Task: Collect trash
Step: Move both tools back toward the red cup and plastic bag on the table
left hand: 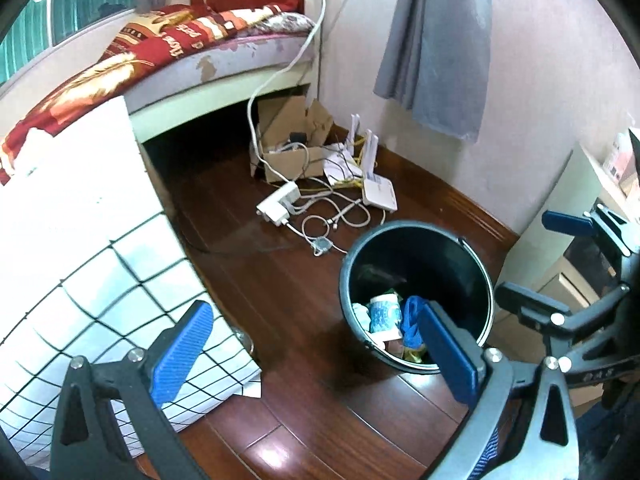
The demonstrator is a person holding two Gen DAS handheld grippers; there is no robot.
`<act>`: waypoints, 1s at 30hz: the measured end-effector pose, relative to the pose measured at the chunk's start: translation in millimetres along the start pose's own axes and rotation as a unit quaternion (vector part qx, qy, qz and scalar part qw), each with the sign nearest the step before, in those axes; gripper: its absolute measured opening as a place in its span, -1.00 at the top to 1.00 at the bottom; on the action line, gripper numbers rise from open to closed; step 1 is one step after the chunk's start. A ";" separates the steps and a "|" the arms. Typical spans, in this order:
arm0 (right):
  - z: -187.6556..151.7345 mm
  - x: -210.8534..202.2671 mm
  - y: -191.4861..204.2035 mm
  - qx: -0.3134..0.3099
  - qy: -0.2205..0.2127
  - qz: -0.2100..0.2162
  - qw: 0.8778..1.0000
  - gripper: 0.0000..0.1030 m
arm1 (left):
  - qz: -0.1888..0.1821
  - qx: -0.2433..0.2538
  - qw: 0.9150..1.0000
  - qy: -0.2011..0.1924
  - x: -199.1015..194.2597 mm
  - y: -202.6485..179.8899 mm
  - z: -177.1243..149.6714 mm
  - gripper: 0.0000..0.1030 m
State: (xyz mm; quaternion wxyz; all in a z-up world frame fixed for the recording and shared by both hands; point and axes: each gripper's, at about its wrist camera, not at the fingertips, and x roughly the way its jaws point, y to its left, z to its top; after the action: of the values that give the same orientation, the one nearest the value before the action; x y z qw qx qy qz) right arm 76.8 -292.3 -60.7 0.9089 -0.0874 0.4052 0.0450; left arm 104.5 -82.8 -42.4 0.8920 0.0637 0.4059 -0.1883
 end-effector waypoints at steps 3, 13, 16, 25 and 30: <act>8.8 -14.0 13.8 -0.007 -0.019 0.002 1.000 -1.00 | 0.005 -0.009 1.000 -0.011 -11.9 11.4 0.9 -0.99; 45.4 -20.4 59.3 -0.042 -0.055 0.023 0.997 -1.00 | 0.058 -0.052 0.996 -0.044 -42.4 66.4 -4.1 -0.99; 59.2 -18.3 79.3 -0.058 -0.066 0.036 0.995 -1.00 | 0.072 -0.070 0.994 -0.049 -51.1 83.9 -9.1 -0.99; 91.5 -12.4 136.4 -0.080 -0.101 0.071 0.989 -1.00 | 0.115 -0.118 0.985 -0.059 -74.3 138.3 -27.9 -0.99; 113.3 -5.5 160.5 -0.063 -0.113 0.123 0.984 -1.00 | 0.146 -0.144 0.977 -0.064 -91.7 177.7 -39.5 -0.99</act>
State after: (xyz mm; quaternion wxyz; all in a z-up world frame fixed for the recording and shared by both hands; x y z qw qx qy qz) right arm 131.2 -112.8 -1.9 0.9290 -0.0884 0.3039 0.1917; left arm 90.7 117.5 -6.9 0.9337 -0.0192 0.3576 0.0011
